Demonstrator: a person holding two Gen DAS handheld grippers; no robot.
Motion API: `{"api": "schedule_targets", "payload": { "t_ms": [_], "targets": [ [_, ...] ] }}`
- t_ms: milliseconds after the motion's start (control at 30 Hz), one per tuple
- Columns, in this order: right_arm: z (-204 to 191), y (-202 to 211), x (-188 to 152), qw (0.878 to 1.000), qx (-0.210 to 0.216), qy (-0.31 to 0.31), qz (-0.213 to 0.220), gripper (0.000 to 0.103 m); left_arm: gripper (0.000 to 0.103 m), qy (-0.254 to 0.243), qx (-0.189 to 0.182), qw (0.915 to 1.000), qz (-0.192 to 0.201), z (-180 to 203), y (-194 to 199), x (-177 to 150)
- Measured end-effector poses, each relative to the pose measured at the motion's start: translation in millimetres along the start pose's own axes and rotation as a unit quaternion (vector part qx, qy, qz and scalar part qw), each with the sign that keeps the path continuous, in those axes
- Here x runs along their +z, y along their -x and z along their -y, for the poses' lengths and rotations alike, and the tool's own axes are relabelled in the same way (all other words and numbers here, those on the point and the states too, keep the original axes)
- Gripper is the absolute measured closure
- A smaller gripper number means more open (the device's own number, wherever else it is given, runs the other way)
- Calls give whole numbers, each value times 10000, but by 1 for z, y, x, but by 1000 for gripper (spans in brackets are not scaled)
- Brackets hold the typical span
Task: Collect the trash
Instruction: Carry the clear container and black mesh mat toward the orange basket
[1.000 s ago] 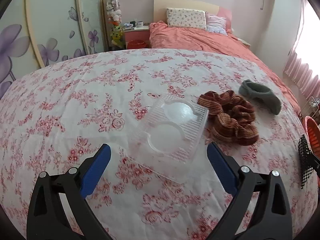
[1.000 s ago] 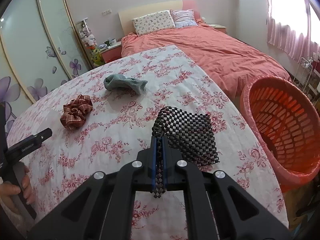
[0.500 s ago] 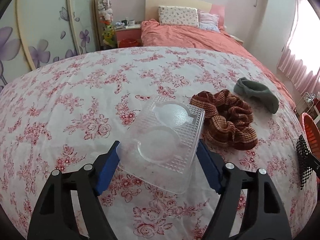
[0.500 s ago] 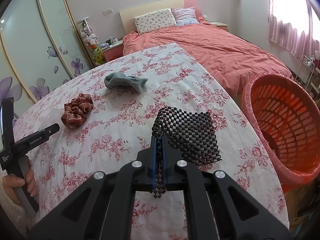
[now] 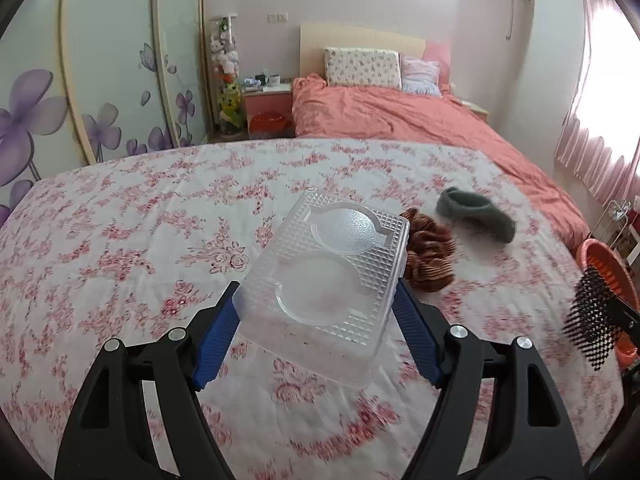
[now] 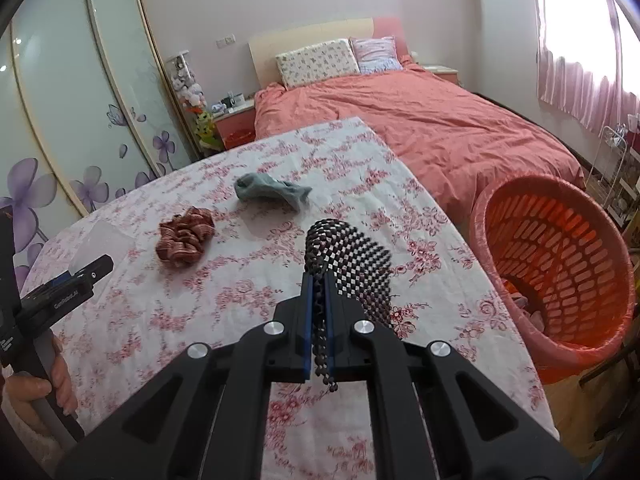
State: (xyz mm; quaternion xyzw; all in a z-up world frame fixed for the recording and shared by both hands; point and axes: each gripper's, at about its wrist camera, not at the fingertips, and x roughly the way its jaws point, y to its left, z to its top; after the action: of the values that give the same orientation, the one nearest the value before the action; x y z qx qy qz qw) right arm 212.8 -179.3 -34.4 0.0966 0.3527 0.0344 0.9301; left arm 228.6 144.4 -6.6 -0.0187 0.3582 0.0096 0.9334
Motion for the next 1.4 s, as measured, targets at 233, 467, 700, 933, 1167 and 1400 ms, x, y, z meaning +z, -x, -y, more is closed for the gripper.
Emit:
{"api": "schedule_targets", "payload": {
  "t_ms": [233,467,700,933,1167,1400],
  "targets": [
    [1,32,2,9996,-26,69,282,97,29,41,-114,9997,212,12,32,0],
    [6,58,2,9985,-104,145,526,97,29,52,-265,9992,308,29,50,-3],
    [19,77,3,9972,-211,135,707,97,29,-13,-438,9984,361,52,59,-8],
    [37,89,2,9962,-325,21,810,97,29,-163,-615,9972,386,79,64,-11],
    [63,97,1,9951,-460,-140,869,97,29,-406,-728,9955,452,113,69,-14],
    [87,103,0,9931,-617,-285,953,97,29,-636,-910,9927,480,145,70,-15]
  ]
}}
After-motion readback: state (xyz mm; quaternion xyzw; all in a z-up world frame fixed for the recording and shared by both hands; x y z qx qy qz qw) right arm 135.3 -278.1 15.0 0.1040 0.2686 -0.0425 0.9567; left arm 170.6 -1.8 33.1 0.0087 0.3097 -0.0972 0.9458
